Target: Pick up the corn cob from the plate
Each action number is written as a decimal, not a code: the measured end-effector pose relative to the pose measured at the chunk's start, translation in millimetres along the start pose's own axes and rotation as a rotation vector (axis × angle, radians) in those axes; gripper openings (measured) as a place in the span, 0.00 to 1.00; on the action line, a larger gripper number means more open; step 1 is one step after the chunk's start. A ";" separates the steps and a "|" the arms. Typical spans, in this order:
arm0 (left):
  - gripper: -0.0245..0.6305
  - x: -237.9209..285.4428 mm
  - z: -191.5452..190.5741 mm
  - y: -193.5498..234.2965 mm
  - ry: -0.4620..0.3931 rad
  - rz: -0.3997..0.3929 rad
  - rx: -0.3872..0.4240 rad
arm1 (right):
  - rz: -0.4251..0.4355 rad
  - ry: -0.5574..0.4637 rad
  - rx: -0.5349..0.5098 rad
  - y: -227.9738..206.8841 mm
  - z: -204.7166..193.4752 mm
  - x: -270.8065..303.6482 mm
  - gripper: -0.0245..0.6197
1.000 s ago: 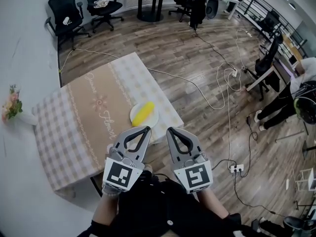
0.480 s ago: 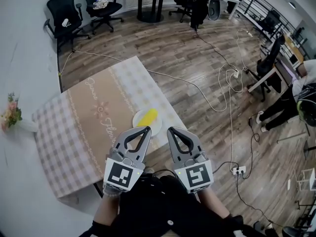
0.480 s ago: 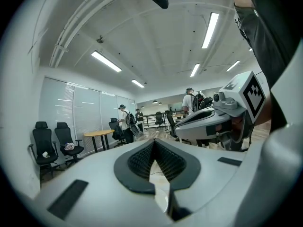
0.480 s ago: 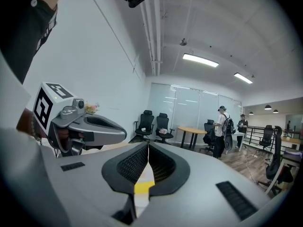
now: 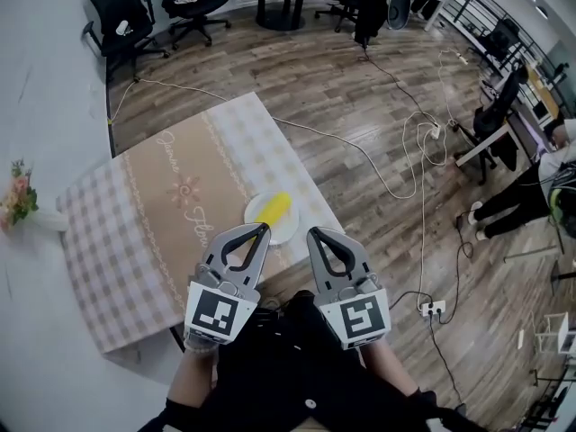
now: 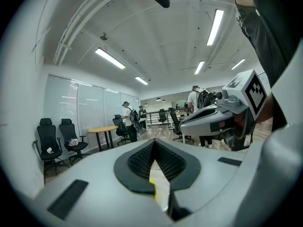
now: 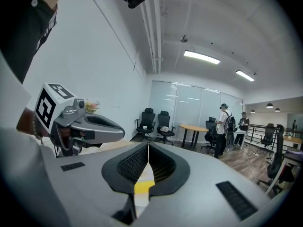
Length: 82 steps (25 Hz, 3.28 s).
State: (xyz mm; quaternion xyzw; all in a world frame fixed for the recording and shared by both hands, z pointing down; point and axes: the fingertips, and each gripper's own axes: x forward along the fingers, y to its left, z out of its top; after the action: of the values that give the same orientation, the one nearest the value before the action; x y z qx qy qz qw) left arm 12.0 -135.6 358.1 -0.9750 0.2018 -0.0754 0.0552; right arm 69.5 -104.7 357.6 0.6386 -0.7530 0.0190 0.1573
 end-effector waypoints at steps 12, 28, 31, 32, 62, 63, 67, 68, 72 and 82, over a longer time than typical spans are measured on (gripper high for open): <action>0.06 10.4 -0.6 11.8 0.018 0.056 0.013 | 0.072 0.005 -0.001 -10.6 -1.3 19.0 0.10; 0.06 32.6 2.2 32.1 0.043 0.138 0.047 | 0.170 -0.033 -0.044 -36.4 14.1 49.0 0.10; 0.06 36.6 -0.1 32.1 0.049 0.148 0.040 | 0.183 -0.037 -0.044 -39.0 13.4 51.4 0.10; 0.06 37.8 -0.8 31.6 0.051 0.151 0.040 | 0.186 -0.037 -0.044 -40.4 12.4 51.9 0.10; 0.06 70.7 -59.1 27.5 0.189 0.155 -0.050 | 0.154 0.024 -0.016 -71.9 -21.4 34.5 0.10; 0.06 72.4 -63.4 26.8 0.201 0.146 -0.046 | 0.149 0.026 -0.015 -73.1 -22.5 33.5 0.10; 0.06 78.1 -78.4 23.8 0.248 0.105 -0.012 | 0.126 0.036 -0.010 -77.3 -26.1 28.7 0.10; 0.06 79.6 -81.7 23.7 0.257 0.099 -0.008 | 0.122 0.039 -0.008 -78.1 -27.4 27.4 0.10; 0.08 86.6 -96.5 23.1 0.291 0.079 -0.030 | 0.107 0.053 -0.001 -79.7 -33.1 22.5 0.10; 0.28 103.9 -139.2 11.5 0.395 0.005 -0.083 | 0.088 0.078 0.021 -79.1 -42.8 14.6 0.10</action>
State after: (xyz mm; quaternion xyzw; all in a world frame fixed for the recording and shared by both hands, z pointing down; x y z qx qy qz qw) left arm 78.2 -198.6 506.2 -0.9422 0.2140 -0.2567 -0.0256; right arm 153.2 -123.5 388.4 0.6051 -0.7736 0.0586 0.1789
